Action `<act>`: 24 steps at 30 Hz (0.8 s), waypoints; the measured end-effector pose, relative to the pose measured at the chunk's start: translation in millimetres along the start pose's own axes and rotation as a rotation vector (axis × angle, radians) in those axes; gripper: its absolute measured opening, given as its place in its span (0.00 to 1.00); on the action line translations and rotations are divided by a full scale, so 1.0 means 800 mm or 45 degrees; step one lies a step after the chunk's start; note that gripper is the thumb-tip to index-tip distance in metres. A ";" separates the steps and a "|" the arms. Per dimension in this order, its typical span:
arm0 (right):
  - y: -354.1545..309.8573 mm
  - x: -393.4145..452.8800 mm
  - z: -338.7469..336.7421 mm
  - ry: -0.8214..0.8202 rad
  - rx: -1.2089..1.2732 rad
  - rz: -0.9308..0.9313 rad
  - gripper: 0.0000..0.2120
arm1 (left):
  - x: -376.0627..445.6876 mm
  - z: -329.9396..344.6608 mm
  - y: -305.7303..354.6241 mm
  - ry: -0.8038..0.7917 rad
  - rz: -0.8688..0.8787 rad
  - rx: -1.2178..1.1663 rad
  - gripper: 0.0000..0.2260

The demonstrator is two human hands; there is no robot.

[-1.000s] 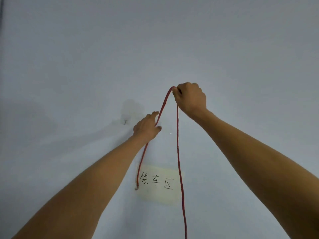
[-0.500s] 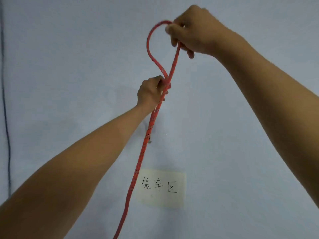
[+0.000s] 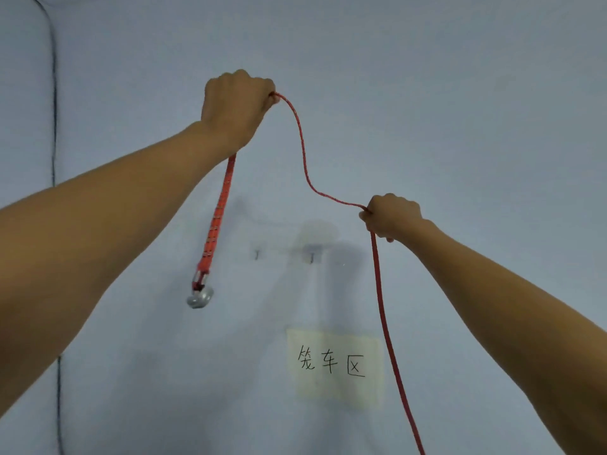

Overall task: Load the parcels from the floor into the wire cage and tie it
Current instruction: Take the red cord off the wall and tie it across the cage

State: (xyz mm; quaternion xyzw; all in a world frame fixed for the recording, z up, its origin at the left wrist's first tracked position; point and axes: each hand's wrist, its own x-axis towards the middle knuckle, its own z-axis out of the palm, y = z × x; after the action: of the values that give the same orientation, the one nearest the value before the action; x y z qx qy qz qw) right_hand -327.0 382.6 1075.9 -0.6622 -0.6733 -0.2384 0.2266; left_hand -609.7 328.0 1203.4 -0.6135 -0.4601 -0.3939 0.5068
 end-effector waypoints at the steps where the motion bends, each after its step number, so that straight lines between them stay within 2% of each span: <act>1: 0.000 0.001 -0.001 0.046 0.002 0.019 0.18 | -0.003 -0.002 -0.007 -0.091 0.087 0.106 0.16; 3: 0.004 0.000 0.001 0.140 -0.054 0.046 0.18 | -0.027 -0.005 -0.029 -0.250 0.153 0.247 0.15; 7: 0.037 -0.031 0.016 0.150 -0.390 0.027 0.15 | -0.126 0.011 -0.094 -0.361 0.159 0.242 0.12; 11: 0.049 -0.097 0.041 0.224 -0.615 -0.102 0.11 | -0.263 0.047 -0.146 -0.612 0.359 0.295 0.09; 14: 0.045 -0.153 0.067 0.099 -0.742 -0.119 0.10 | -0.359 0.072 -0.176 -0.693 0.369 0.242 0.17; 16: 0.041 -0.200 0.090 -0.027 -0.735 -0.116 0.10 | -0.422 0.080 -0.179 -0.889 0.373 0.321 0.19; 19: 0.040 -0.284 0.133 -0.193 -0.721 -0.102 0.10 | -0.509 0.081 -0.191 -1.133 0.379 0.244 0.18; 21: 0.035 -0.337 0.152 -0.276 -0.660 -0.087 0.12 | -0.575 0.081 -0.214 -1.133 0.291 0.165 0.17; 24: 0.030 -0.414 0.171 -0.367 -0.628 -0.115 0.11 | -0.684 0.059 -0.232 -1.022 0.220 -0.069 0.13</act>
State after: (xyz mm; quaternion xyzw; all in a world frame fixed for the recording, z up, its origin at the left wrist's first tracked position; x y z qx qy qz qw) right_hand -294.5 207.9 763.7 -0.6936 -0.6491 -0.3084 -0.0501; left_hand -933.9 295.5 723.8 -0.7680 -0.5576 -0.0912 0.3017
